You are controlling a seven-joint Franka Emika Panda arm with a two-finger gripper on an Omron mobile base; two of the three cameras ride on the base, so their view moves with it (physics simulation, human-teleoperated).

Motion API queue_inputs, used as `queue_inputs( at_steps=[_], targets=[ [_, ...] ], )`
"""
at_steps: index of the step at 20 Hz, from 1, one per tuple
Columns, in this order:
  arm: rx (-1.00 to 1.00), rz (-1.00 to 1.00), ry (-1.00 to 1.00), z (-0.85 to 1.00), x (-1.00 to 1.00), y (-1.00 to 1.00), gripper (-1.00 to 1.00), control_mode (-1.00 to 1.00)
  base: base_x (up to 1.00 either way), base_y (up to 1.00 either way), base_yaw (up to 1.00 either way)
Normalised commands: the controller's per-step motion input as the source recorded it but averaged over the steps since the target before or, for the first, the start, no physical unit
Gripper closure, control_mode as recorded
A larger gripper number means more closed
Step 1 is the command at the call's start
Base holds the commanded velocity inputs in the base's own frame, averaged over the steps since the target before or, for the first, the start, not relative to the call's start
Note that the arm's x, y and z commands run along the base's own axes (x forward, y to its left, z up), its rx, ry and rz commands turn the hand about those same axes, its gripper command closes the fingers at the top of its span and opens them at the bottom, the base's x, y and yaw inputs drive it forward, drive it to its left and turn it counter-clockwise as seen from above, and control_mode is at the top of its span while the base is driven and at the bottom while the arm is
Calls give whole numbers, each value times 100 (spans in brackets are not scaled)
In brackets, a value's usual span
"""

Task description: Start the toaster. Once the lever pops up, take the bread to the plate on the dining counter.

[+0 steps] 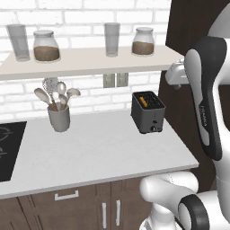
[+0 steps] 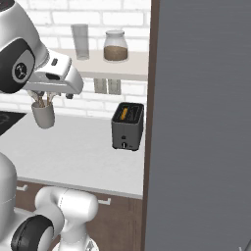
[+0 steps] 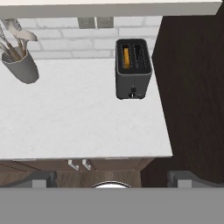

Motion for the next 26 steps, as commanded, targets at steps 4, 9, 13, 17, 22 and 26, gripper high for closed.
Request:
queue_inputs(
  at_steps=[4,9,13,17,22,26],
  targets=[
    [0,0,0,0,0,0,-100,-100,0,0,0],
    [0,0,0,0,0,0,-100,-100,0,0,0],
    [0,0,0,0,0,0,-100,-100,0,0,0],
    [0,0,0,0,0,0,-100,-100,0,0,0],
    [0,0,0,0,0,0,-100,-100,0,0,0],
    [0,0,0,0,0,0,-100,-100,0,0,0]
  ],
)
